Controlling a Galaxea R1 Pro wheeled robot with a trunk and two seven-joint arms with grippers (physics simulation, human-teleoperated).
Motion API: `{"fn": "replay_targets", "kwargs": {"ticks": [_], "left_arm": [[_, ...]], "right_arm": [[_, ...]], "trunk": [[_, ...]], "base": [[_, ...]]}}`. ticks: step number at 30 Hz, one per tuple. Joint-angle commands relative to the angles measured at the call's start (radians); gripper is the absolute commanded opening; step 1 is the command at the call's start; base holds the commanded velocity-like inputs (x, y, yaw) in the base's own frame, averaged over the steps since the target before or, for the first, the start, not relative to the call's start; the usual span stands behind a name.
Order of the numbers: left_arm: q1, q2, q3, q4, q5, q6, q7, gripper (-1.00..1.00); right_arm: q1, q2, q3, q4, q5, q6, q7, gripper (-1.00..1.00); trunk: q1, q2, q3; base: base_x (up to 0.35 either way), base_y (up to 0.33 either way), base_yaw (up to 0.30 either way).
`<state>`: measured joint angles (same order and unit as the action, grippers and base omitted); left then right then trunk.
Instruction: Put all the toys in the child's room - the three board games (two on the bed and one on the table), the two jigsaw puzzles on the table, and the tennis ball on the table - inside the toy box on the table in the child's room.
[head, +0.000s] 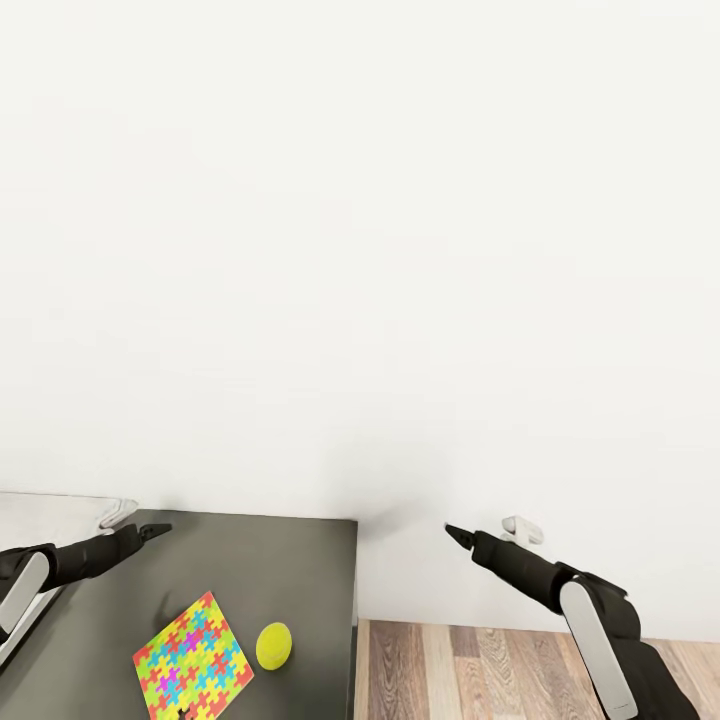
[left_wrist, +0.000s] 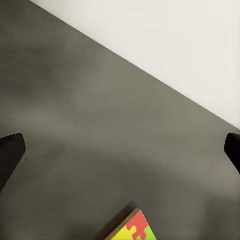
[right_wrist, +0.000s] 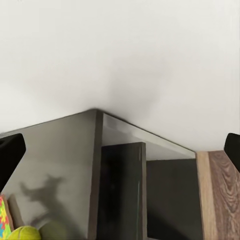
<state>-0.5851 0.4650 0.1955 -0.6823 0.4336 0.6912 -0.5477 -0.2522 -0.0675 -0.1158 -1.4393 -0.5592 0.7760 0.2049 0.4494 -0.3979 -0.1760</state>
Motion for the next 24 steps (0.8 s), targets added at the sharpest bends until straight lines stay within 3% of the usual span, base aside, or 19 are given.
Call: {"fn": "replay_targets", "kwargs": {"ticks": [1,17,24], "left_arm": [[-0.001,0.0,0.002,0.0,0.002,0.007,-0.002,1.0],[-0.001,0.0,0.002,0.0,0.002,0.007,-0.004,1.0],[-0.001,0.0,0.002,0.0,0.002,0.007,-0.003,1.0]], "right_arm": [[-0.001,0.0,-0.001,-0.003,0.003,0.005,0.008,1.0],[-0.001,0.0,0.001,-0.015,0.002,0.006,0.025,1.0],[0.0,0.0,0.002,-0.015,0.002,0.006,0.025,1.0]], "trunk": [[0.001,-0.002,-0.002],[0.001,-0.002,-0.002],[0.001,-0.002,-0.002]], "base": [[0.0,0.0,0.0],[0.0,0.0,0.0],[0.0,0.151,0.0]]}}
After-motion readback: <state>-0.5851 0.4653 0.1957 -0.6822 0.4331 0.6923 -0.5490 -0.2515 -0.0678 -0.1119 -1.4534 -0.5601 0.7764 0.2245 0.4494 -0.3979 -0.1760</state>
